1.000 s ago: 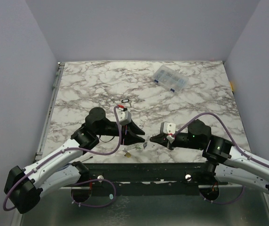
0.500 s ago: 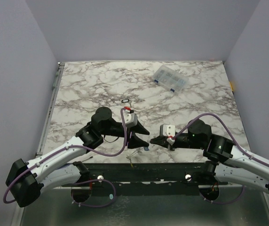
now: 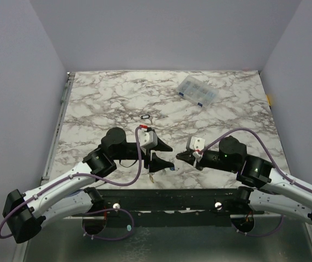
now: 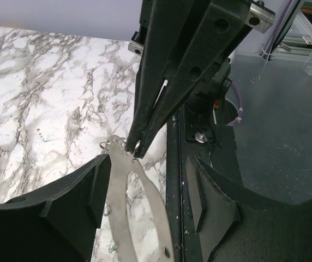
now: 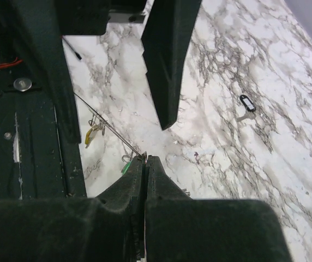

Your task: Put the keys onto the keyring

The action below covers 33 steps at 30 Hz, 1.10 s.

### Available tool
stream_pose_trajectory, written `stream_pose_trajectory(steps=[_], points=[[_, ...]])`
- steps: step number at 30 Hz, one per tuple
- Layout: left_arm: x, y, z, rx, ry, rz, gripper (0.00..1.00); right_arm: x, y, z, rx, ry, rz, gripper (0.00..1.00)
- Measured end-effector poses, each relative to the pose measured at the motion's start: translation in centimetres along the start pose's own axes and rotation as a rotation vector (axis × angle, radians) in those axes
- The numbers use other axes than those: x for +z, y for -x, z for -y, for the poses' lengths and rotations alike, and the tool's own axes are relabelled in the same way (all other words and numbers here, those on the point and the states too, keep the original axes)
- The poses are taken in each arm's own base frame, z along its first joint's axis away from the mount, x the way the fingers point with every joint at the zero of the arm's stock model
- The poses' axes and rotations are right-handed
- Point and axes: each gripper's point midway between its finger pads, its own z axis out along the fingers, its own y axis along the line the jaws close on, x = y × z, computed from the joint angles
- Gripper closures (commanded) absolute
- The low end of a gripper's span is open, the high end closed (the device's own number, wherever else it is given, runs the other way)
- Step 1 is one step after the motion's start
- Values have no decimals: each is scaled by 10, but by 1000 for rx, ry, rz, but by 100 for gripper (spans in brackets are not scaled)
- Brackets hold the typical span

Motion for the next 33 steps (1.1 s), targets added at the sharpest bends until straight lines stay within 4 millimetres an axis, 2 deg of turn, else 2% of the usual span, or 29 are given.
stream_pose_trajectory(steps=[5,13,20,26,33], points=[[14,0,6,10,13,-11,31,-4,11,12,53,-71,14,99],[36,5,13,110,42,-25,30,-22,18,15,147,-114,16,99],[59,8,16,197,47,-46,38,-43,20,11,198,-124,16,99],[80,-3,14,232,51,-91,45,-51,19,8,219,-122,19,99],[83,-9,9,269,81,-111,52,-56,22,7,228,-124,37,99]])
